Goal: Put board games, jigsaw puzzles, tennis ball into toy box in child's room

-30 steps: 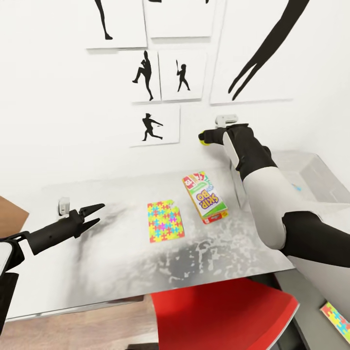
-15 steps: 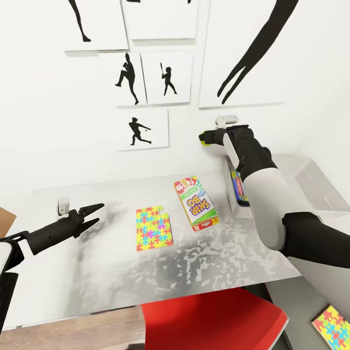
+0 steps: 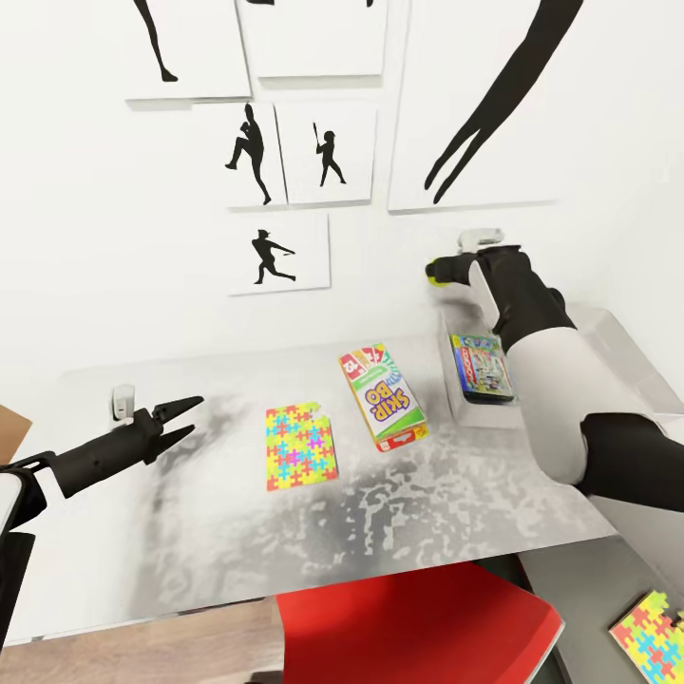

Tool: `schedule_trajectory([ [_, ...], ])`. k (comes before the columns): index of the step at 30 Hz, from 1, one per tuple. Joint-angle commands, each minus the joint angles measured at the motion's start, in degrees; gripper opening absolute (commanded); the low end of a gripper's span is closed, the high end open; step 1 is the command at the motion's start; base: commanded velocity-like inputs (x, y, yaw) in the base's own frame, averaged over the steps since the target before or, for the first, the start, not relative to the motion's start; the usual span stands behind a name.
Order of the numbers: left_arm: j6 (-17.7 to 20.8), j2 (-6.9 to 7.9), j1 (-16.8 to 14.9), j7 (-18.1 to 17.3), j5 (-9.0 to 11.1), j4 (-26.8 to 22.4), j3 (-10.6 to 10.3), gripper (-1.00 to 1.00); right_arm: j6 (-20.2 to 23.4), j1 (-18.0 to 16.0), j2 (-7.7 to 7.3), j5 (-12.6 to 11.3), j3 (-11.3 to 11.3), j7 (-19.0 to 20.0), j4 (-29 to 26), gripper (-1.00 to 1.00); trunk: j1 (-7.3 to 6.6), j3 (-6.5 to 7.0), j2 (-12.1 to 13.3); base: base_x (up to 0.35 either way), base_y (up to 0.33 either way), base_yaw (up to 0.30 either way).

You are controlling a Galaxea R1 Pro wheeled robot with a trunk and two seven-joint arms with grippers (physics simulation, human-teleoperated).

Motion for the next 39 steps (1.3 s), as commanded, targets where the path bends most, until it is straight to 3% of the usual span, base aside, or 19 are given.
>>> schedule_trajectory([
  [1, 0.28, 0.0, -0.05, 0.06, 0.29, -0.03, 0.06, 1.0, 0.17, -0.02, -1.56, 0.18, -0.07, -1.21, 0.25, -1.0, 0.03, -0.08, -0.09, 0.0, 0.0, 0.0],
  [3, 0.29, 0.0, -0.05, -0.04, 0.37, -0.04, 0.14, 1.0, 0.06, -0.04, -3.11, 0.11, -0.09, -1.99, 0.48, -1.0, 0.03, -0.08, -0.09, 0.0, 0.0, 0.0],
  [6, 0.29, 0.0, -0.1, -0.18, 0.5, -0.03, 0.3, 1.0, -0.03, 0.0, -6.69, -0.76, -0.3, -2.76, 0.46, -1.0, 0.03, -0.08, -0.09, 0.0, 0.0, 0.0],
  [10, 0.29, 0.0, -0.22, -0.24, 0.57, -0.04, 0.35, 1.0, 0.08, 0.1, -9.85, -2.29, -0.36, -2.31, 0.22, -1.0, 0.03, -0.08, -0.09, 0.0, 0.0, 0.0],
  [11, 0.29, 0.0, -0.29, -0.26, 0.59, -0.04, 0.37, 1.0, 0.37, 0.22, -15.02, -3.76, -0.32, 0.32, 0.22, -1.0, 0.03, -0.08, -0.09, 0.0, 0.0, 0.0],
  [13, 0.29, 0.0, -0.3, -0.26, 0.6, -0.01, 0.41, 1.0, 0.47, 0.25, -17.28, -3.99, -0.4, 0.98, 0.76, -1.0, 0.03, -0.08, -0.09, 0.0, 0.0, 0.0],
  [15, 0.29, 0.0, -0.31, -0.3, 0.65, -0.03, 0.44, 1.0, 0.28, 0.35, -20.94, -4.18, -1.16, 1.35, 4.03, -1.0, 0.03, -0.08, -0.09, 0.0, 0.0, 0.0],
  [17, 0.27, 0.0, -0.31, -0.29, 2.31, -0.03, 0.38, 1.0, -0.84, 0.42, -23.58, -4.39, -2.66, 1.61, 9.4, -1.0, 0.03, -0.08, -0.09, 0.0, 0.0, 0.0],
  [21, 0.24, 0.02, -0.31, -0.08, 4.29, -0.01, 0.24, 1.0, -2.56, 0.47, -24.67, -4.42, -3.36, 1.77, 12.07, -1.0, 0.03, -0.11, -0.09, 0.0, 0.0, 0.0],
  [31, 0.29, 0.3, -0.59, 1.74, 4.71, 0.03, 0.04, 1.0, -5.11, 4.31, -25.99, -4.52, -3.64, 1.61, 14.86, -1.0, 0.03, -0.82, -0.09, 0.0, 0.0, 0.0],
  [36, 0.25, -0.05, -4.28, 7.57, 5.25, 0.04, -0.23, 1.0, -5.94, 4.62, -26.8, -5.42, -6.13, 1.57, 15.84, -1.0, 0.03, -1.26, -0.09, 0.0, 0.0, 0.0],
  [38, 0.24, -0.48, -5.99, 10.37, 7.09, 0.02, -1.39, 1.0, -6.1, 4.66, -27.02, -5.87, -8.22, 1.6, 15.95, -1.0, 0.03, -1.44, -0.09, 0.0, 0.0, 0.0],
  [39, 0.23, -0.65, -6.89, 12.29, 8.98, 0.01, -2.55, 1.0, -6.17, 4.68, -27.12, -6.06, -9.16, 1.62, 15.97, -1.0, 0.03, -1.53, -0.09, 0.0, 0.0, 0.0],
])
